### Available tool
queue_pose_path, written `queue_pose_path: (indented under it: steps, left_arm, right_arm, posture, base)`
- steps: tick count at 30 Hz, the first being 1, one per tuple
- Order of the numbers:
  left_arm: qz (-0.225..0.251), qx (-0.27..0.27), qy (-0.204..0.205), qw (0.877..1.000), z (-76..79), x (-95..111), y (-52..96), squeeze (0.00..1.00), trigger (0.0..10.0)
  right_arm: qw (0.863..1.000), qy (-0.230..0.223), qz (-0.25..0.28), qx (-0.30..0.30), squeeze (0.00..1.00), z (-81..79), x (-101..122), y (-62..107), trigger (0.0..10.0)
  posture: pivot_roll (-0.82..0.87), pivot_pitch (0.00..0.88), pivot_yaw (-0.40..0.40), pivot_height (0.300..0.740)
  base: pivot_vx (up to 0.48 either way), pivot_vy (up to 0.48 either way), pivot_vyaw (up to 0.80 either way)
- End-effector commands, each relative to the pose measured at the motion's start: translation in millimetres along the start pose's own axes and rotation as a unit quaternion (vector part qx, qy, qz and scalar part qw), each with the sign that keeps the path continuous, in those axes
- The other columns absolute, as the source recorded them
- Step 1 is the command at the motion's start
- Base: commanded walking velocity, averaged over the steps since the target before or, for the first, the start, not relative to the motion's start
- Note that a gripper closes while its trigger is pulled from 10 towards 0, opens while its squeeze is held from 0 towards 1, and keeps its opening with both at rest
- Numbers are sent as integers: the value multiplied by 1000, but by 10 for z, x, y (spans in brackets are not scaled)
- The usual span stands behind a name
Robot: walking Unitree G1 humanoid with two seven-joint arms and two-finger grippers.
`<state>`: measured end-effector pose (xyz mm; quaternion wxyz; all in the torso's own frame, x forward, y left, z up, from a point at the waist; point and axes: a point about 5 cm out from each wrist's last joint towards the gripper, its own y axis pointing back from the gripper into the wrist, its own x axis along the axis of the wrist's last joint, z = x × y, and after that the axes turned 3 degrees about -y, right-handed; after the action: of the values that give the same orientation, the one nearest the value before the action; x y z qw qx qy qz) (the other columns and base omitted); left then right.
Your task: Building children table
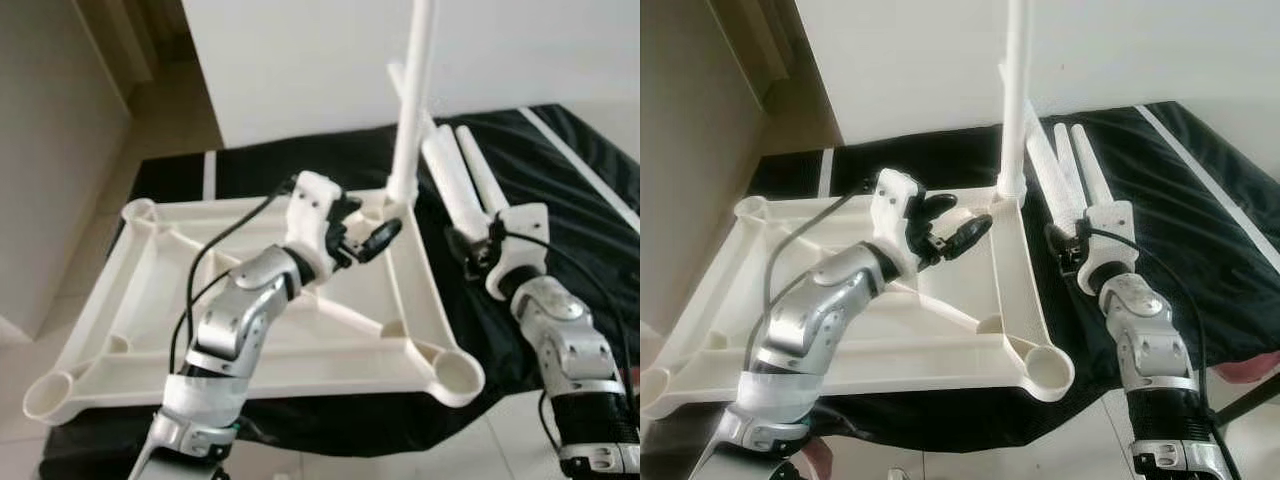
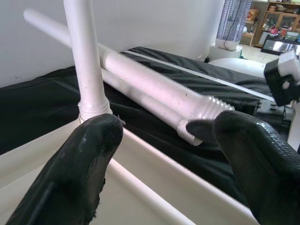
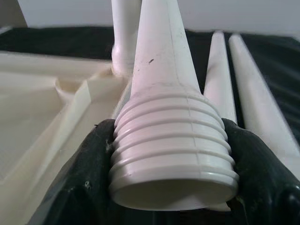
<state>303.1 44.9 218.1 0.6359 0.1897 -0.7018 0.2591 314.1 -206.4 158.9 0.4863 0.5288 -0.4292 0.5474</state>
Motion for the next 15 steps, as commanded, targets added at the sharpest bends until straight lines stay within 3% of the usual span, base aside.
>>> queue_pose_path:
  steps: [1, 15]
  left_arm:
    - [0, 9, -8, 1000, -10, 13, 19, 0, 10000]
    - [2, 8, -11, 1000, -2, 14, 25, 0, 10000]
  right_arm:
    - [999, 3, -29, 26, 0, -113, -125, 4, 10000]
    - [998, -12, -63, -27, 0, -16, -340, 211, 10000]
  posture:
    - [-70, 0, 63, 740]
    - [-78, 0, 63, 740]
  base:
    - [0, 0, 0]
    - [0, 0, 0]
